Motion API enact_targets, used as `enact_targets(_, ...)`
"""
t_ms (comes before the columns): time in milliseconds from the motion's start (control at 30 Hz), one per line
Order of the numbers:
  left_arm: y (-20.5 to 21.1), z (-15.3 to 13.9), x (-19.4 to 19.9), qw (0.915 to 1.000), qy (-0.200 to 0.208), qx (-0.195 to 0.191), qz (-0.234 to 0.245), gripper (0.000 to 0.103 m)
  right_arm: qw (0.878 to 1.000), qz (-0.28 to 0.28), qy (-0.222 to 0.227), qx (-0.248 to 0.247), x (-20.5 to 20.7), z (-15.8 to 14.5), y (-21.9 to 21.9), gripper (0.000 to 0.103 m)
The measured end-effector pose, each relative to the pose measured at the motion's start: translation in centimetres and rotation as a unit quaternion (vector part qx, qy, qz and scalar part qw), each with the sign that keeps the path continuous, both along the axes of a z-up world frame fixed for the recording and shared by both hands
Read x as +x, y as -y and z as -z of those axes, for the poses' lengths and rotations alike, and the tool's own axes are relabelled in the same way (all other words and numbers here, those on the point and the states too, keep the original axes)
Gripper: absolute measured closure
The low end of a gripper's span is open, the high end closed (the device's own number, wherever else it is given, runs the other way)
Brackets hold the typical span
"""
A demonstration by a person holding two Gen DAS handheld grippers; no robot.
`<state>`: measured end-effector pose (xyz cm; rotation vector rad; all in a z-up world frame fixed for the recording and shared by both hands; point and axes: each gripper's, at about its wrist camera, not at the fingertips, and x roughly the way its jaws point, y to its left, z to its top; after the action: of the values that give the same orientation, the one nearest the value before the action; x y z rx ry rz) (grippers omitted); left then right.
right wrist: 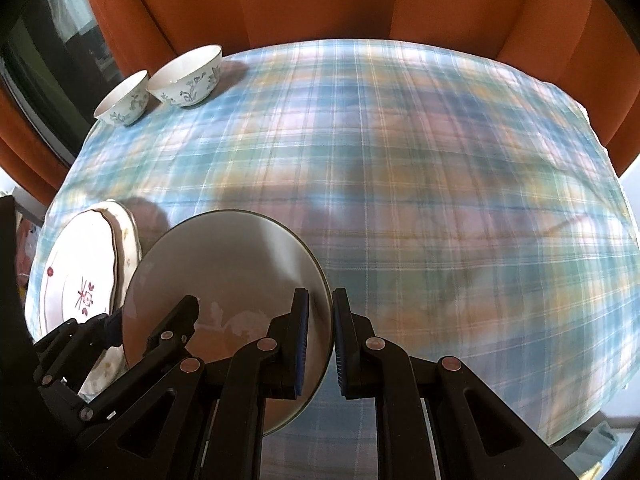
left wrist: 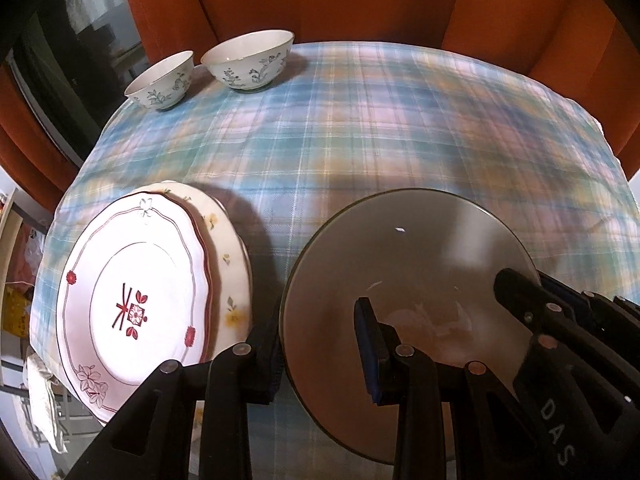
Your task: Organize plates and bowls
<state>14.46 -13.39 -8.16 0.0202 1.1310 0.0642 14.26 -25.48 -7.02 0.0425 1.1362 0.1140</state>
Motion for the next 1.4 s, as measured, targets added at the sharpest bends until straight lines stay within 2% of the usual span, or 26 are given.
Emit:
enact_targets(67, 0.0, 0.0, -0.1, 1.0000, -0.001, -0.006, 0.003, 0.065, 1.000, 0.000, -0.004, 0.000, -0.1, 0.1, 0.0, 0.085)
enact_targets(133, -0.1, -0.1, -0.4, 0.9999, 0.000, -0.010, 0.004, 0.063, 1.000, 0.002, -0.005, -0.002, -0.2, 0.2, 0.0, 0.084)
enact_targets(167, -0.1, -0.2, -0.6, 0.9999, 0.000, -0.011, 0.004, 0.055, 1.000, 0.000, -0.005, 0.004, -0.2, 0.2, 0.0, 0.079)
enact_targets(200, -0.1, -0.1, -0.8, 1.0000, 0.000, -0.008, 0.006, 0.047, 1.000, -0.002, -0.006, 0.010, -0.3, 0.2, 0.0, 0.069)
enact_targets(233, -0.1, -0.3, -1.0, 0.9999, 0.004, -0.012, 0.008, 0.032, 1.000, -0.002, -0.008, 0.012, -0.4, 0.3, 0.0, 0.062)
enact_targets(267, -0.1, -0.3, -1.2, 0.9999, 0.007, -0.008, 0.009, 0.031, 1.000, 0.001, -0.007, 0.010, -0.6, 0.3, 0.0, 0.041)
enact_targets(300, -0.1, -0.5, -1.5, 0.9998, 0.011, -0.010, 0.013, 0.029, 1.000, 0.007, -0.005, 0.009, -0.8, 0.3, 0.1, 0.029)
enact_targets(367, 0.0, -0.7, -1.8, 0.9996, 0.016, -0.013, 0.020, 0.026, 1.000, 0.011, -0.001, 0.014, -1.1, 0.3, 0.3, 0.022)
enact_targets(500, -0.4, -1.6, -2.3, 0.9987, 0.029, -0.026, 0.034, 0.024, 1.000, 0.014, 0.012, 0.007, -1.8, -0.3, -0.1, 0.021)
enact_targets(567, -0.9, -2.2, -2.6, 0.9978, 0.037, -0.035, 0.042, 0.018, 1.000, 0.016, 0.024, 0.002, -2.2, -1.0, -0.5, 0.021)
enact_targets(733, -3.2, -4.6, -3.0, 0.9956, 0.070, -0.030, 0.054, 0.012, 0.998, 0.030, 0.056, -0.007, -2.8, -3.0, -1.8, 0.021)
enact_targets(1000, -8.7, -7.9, -4.1, 0.9921, 0.102, -0.031, 0.066, 0.012, 0.994, 0.049, 0.094, -0.012, -4.0, -6.9, -6.4, 0.015)
enact_targets(1400, -17.7, -10.0, -2.9, 0.9908, 0.110, -0.031, 0.071, 0.011, 0.991, 0.060, 0.118, -0.006, -3.6, -9.9, -15.3, 0.014)
